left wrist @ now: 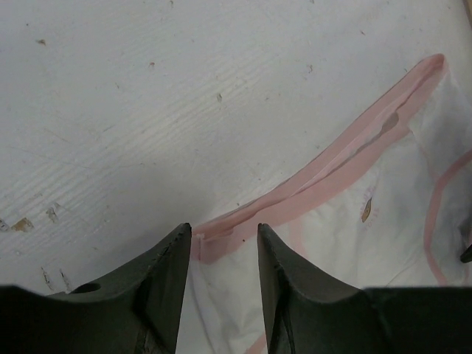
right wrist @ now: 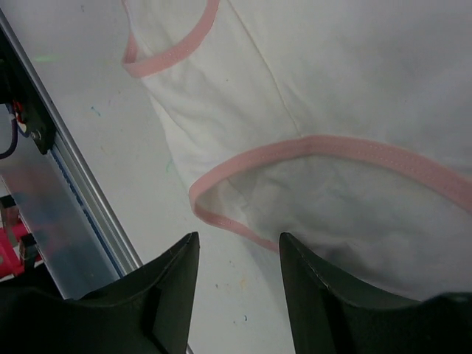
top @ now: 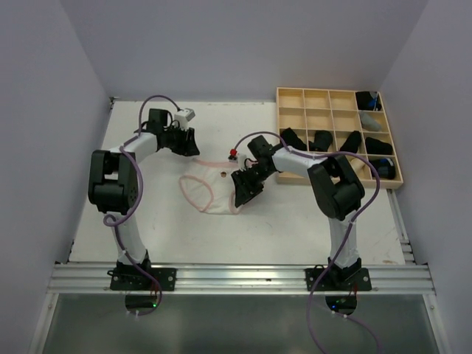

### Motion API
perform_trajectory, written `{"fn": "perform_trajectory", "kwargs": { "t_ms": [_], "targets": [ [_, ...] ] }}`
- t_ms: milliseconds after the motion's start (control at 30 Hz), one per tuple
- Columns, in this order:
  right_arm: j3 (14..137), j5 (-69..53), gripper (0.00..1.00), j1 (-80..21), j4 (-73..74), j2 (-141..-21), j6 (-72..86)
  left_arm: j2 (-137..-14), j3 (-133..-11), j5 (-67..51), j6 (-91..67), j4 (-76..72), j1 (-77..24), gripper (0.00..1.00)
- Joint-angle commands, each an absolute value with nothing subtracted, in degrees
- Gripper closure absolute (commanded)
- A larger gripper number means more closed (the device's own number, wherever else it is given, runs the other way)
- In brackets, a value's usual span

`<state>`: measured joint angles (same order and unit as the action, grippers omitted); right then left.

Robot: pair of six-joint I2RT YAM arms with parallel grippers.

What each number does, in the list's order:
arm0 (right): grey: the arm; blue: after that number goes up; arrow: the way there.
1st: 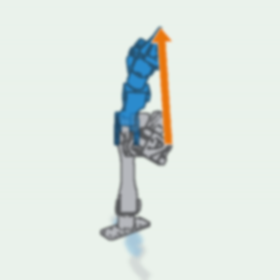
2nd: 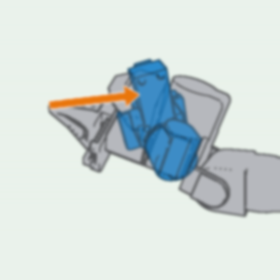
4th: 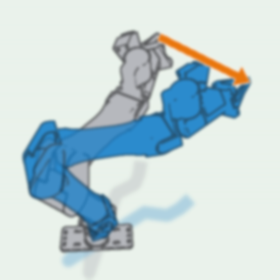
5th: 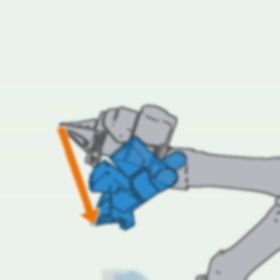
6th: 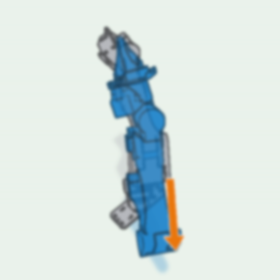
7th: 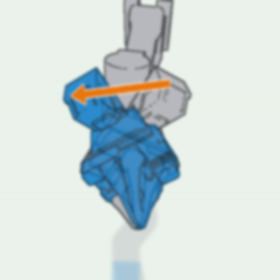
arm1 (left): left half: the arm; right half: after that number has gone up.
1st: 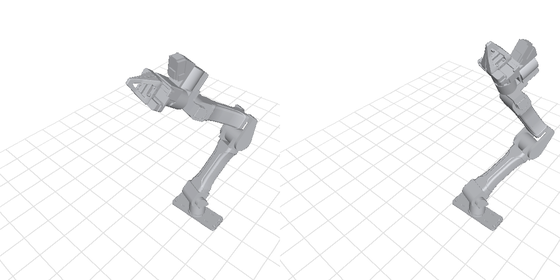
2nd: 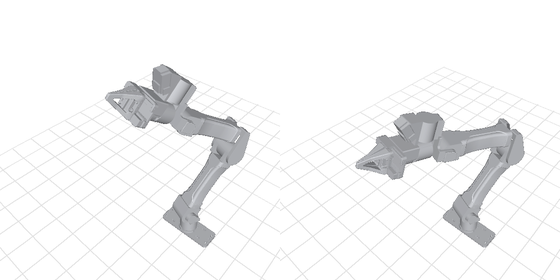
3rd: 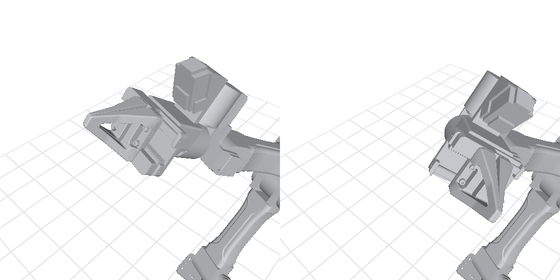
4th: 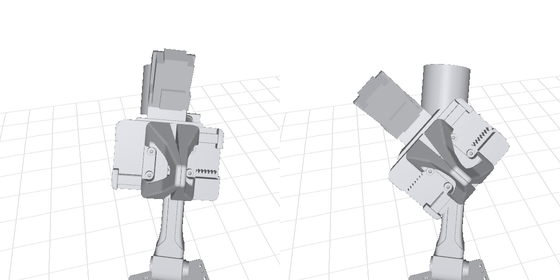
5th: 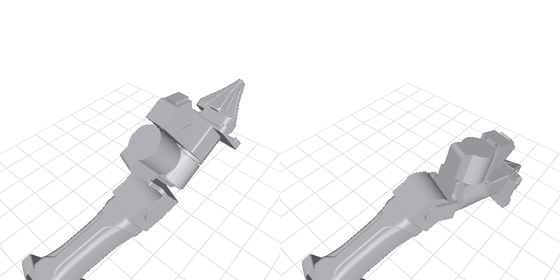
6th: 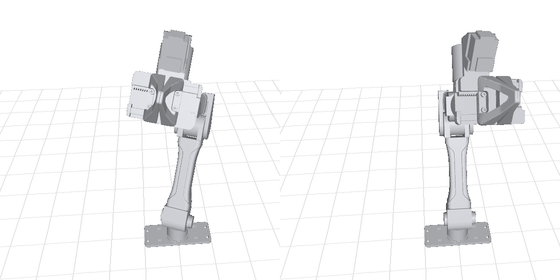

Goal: Roll the underwear
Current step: Fold the underwear

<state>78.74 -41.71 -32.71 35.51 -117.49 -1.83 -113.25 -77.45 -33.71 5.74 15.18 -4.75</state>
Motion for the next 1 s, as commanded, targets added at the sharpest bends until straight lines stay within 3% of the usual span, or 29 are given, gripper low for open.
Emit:
{"fn": "perform_trajectory", "kwargs": {
  "t_ms": [0,333,833,967],
  "targets": [
    [78.9,-42.9,0.48,-33.0,30.8,-117.4,1.9,-114.2,-79.3,-32.8,7.6,17.6,-4.8,0.56],
    [79.5,-42.9,0.48,-35.0,33.0,-116.8,-3.5,-115.0,-75.4,-32.1,7.5,16.5,-4.9,0.54],
    [77.8,-39.2,0.52,-36.6,36.3,-117.5,-9.3,-115.1,-75.0,-29.6,6.3,15.8,-4.8,0.98],
    [76.6,-38.7,0.52,-36.6,37.1,-117.8,-10.8,-114.4,-75.1,-29.9,5.7,15.0,-4.7,1.00]
  ]
}}
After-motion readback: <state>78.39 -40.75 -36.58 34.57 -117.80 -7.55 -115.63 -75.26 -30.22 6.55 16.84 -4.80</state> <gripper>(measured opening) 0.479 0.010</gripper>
